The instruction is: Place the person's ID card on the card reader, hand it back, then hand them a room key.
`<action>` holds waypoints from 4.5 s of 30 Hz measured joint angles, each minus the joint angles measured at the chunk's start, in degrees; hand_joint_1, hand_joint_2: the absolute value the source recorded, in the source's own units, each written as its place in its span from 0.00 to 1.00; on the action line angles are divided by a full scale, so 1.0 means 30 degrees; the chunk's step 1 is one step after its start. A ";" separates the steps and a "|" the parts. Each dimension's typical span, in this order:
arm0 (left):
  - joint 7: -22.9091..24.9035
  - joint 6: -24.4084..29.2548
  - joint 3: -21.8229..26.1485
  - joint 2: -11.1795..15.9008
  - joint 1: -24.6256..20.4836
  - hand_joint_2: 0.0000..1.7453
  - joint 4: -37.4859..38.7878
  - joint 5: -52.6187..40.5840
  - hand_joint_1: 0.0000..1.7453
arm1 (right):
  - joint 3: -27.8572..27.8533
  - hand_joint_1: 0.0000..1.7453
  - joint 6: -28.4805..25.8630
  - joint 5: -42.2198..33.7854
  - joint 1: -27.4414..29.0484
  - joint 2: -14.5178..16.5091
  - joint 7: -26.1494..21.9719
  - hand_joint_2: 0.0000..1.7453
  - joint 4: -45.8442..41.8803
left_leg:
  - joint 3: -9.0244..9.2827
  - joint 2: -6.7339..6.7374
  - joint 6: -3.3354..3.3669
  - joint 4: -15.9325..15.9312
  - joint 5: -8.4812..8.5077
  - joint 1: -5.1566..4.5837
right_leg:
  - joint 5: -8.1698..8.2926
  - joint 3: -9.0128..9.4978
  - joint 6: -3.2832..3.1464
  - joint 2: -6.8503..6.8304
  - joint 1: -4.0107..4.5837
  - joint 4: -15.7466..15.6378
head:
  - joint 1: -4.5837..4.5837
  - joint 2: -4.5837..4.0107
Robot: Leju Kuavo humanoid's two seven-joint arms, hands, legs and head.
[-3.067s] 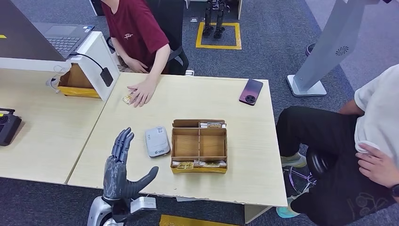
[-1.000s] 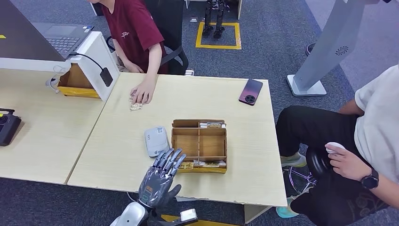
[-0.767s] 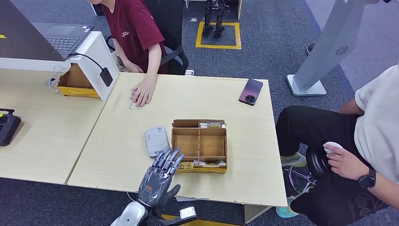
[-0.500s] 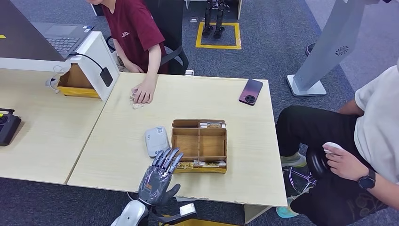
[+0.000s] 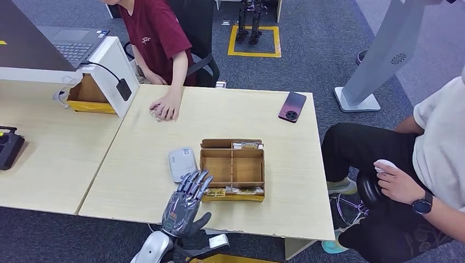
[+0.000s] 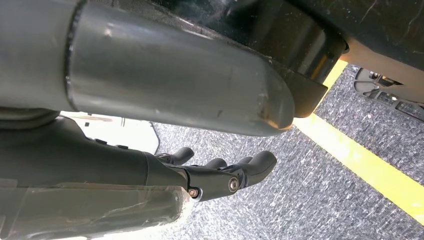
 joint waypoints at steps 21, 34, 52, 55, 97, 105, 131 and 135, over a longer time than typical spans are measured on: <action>-0.0541 0.0000 0.0802 -0.0698 -0.0409 1.00 0.0895 0.0231 1.00 | 0.0144 0.00 0.0149 0.0266 -0.0070 0.0000 0.0115 0.00 0.0000 | 0.0001 0.0000 0.0000 0.0000 0.0000 0.0001 | 0.0000 0.0001 0.0000 0.0000 0.0001 0.0000 | -0.0002 0.0000; -0.0643 0.0202 0.1264 -0.0813 -0.0850 1.00 0.2288 0.0825 1.00 | 0.0313 0.00 0.0193 0.0268 -0.0076 0.0000 0.0115 0.00 0.0000 | 0.0003 -0.0002 0.0000 0.0000 0.0001 0.0002 | 0.0000 0.0007 0.0000 0.0000 0.0001 0.0001 | -0.0002 0.0000; -0.2826 0.0255 0.1654 -0.1102 -0.0956 1.00 0.3362 0.3872 1.00 | 0.0399 0.00 0.0220 0.0211 -0.0056 -0.0002 -0.0004 0.00 0.0000 | 0.0005 -0.0005 0.0001 0.0000 0.0001 0.0001 | 0.0001 0.0011 0.0001 -0.0001 0.0000 0.0000 | -0.0002 0.0000; -0.3956 0.0228 0.1712 -0.1339 -0.0953 1.00 0.3530 0.6157 1.00 | 0.0393 0.00 0.0169 0.0035 -0.0014 -0.0007 -0.0138 0.00 0.0000 | 0.0005 -0.0004 0.0001 0.0002 0.0002 0.0000 | 0.0002 0.0009 0.0002 0.0000 -0.0001 0.0000 | 0.0000 0.0000; 0.0845 -0.0672 0.0205 0.0579 -0.4540 1.00 0.0701 0.9116 1.00 | 0.0042 0.00 -0.0120 0.0015 0.0186 -0.0015 -0.0858 0.00 0.0000 | -0.0007 -0.0008 -0.0024 0.0003 0.0043 0.0005 | 0.0031 -0.0010 -0.0009 -0.0002 0.0004 0.0010 | -0.0002 0.0000; 0.1632 -0.0397 0.1662 0.0843 -0.6067 1.00 0.1792 0.8844 1.00 | 0.0042 0.00 -0.0128 0.0168 0.0188 -0.0013 -0.0965 0.00 0.0000 | -0.0016 -0.0008 -0.0026 0.0003 0.0045 0.0006 | 0.0033 -0.0016 -0.0010 -0.0003 0.0005 0.0011 | -0.0002 0.0000; 0.1115 -0.0036 0.5283 0.1093 -0.7843 1.00 0.4058 0.7663 0.00 | 0.0042 0.00 -0.0151 0.0312 0.0196 -0.0015 -0.1080 0.00 0.0000 | -0.0023 -0.0007 -0.0031 0.0003 0.0048 0.0008 | 0.0037 -0.0027 -0.0016 0.0002 0.0007 0.0015 | -0.0002 0.0000; 0.0858 -0.0035 0.5904 0.0980 -0.7842 1.00 0.4058 0.7206 0.00 | 0.0042 0.00 -0.0177 0.0312 0.0199 -0.0014 -0.1062 0.00 0.0005 | -0.0024 -0.0005 -0.0031 0.0002 0.0048 0.0009 | 0.0037 -0.0027 -0.0016 0.0003 0.0007 0.0016 | -0.0002 0.0000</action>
